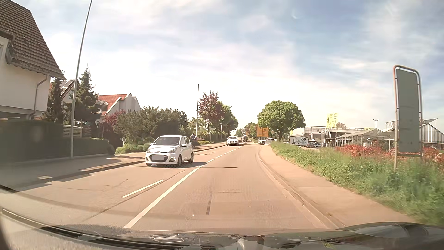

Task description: Follow the waypoints while adhering to traffic rules and regulations

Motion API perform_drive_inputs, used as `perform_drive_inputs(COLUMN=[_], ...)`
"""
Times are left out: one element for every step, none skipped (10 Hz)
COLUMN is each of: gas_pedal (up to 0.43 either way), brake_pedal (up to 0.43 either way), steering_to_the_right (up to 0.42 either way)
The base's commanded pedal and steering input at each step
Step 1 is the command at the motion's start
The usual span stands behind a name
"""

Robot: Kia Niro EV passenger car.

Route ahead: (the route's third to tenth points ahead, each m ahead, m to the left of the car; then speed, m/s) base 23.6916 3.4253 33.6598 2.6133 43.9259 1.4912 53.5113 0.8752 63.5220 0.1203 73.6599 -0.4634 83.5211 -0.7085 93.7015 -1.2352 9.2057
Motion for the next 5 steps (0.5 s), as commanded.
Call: perform_drive_inputs(gas_pedal=[0.118, 0.110, 0.110, 0.110, 0.110], brake_pedal=[0.000, 0.000, 0.000, 0.000, 0.000], steering_to_the_right=[0.008, 0.008, 0.008, 0.009, 0.011])
